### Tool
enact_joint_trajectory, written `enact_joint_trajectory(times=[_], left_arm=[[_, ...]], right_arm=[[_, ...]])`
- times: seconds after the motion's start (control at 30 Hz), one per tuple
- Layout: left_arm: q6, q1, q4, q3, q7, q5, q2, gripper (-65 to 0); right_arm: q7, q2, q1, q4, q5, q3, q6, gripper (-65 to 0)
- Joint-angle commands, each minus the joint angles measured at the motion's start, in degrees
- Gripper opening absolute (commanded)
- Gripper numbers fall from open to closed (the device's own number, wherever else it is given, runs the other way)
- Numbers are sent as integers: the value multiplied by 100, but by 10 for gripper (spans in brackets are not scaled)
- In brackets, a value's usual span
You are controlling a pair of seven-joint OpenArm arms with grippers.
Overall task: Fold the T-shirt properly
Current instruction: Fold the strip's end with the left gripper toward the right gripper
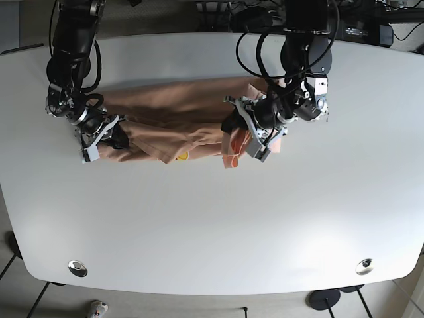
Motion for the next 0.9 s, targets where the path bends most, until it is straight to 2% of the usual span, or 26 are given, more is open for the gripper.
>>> enact_joint_trajectory(times=[0.03, 0.23, 0.37, 0.4, 0.47, 0.57, 0.63, 0.73, 0.8, 0.9], left_arm=[[-38, -205, 12, 153, -122, 8, 107, -587], [-20, -416, -375, 390, -131, 69, 336, -578], [-12, -556, -436, 681, -105, 69, 301, -415], [41, -574, -436, 742, -105, 69, 301, -403], [419, -583, -436, 856, -114, 69, 318, -385], [1105, -811, -383, 1454, -87, 69, 301, -297], [1281, -864, -383, 1744, -87, 69, 301, -283], [1272, -969, -76, 2008, -78, 69, 301, -283], [1272, -969, 294, 1903, -26, 69, 301, -283], [1272, -952, 549, 1146, 10, 60, 116, -283]], right_arm=[[-219, 51, 10, 23, -175, -1, -12, -599], [-219, 51, 10, 23, -148, -1, -12, -599], [-219, -36, 10, 23, -192, -1, -12, -599], [-219, -45, 10, 23, -192, -1, -12, -599], [-219, -63, 10, 23, -192, -1, -12, -599], [-219, -63, 10, 23, -192, -1, -12, -599], [-219, -63, 10, 23, -192, -1, -12, -599], [-219, -72, 10, 32, -192, -1, -12, -599], [-219, -72, 10, 23, -192, -1, -12, -599], [-219, -63, 10, 76, -140, 25, -12, -599]])
